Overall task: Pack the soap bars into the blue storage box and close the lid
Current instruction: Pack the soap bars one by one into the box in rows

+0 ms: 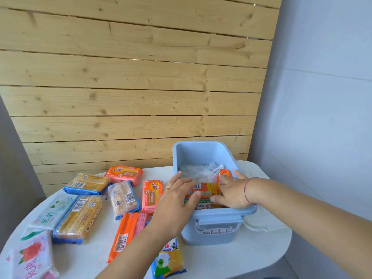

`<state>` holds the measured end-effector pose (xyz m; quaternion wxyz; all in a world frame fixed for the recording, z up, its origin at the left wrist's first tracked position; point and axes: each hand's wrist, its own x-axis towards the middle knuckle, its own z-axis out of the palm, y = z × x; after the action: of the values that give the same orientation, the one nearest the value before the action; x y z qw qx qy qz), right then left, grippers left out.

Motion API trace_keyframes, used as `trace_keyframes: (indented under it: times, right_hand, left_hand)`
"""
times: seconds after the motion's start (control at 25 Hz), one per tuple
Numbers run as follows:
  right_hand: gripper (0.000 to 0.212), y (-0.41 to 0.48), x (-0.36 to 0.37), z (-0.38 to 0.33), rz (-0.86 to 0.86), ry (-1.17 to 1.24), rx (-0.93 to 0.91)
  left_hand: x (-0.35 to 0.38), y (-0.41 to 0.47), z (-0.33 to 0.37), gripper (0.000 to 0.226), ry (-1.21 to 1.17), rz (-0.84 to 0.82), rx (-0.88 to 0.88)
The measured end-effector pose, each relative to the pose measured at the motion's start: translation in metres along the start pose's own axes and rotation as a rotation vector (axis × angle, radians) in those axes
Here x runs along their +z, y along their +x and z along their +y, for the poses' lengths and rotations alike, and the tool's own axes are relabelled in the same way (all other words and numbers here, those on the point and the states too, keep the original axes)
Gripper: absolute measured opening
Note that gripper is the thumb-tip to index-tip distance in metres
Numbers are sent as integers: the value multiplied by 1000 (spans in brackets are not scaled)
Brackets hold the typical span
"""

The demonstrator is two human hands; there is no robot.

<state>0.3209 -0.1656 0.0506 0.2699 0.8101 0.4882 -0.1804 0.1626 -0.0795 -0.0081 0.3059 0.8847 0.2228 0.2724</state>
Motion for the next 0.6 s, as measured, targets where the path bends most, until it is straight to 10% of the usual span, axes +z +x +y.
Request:
trace_keyframes:
  times: [0.4, 0.6]
  right_hand:
    - [48, -13, -11, -20, -103, 256, -166]
    - [80, -1, -3, -21, 108, 298, -152]
  left_hand:
    - [0, -1, -1, 42, -4, -6, 6]
    - [-1, -4, -2, 39, -37, -4, 48]
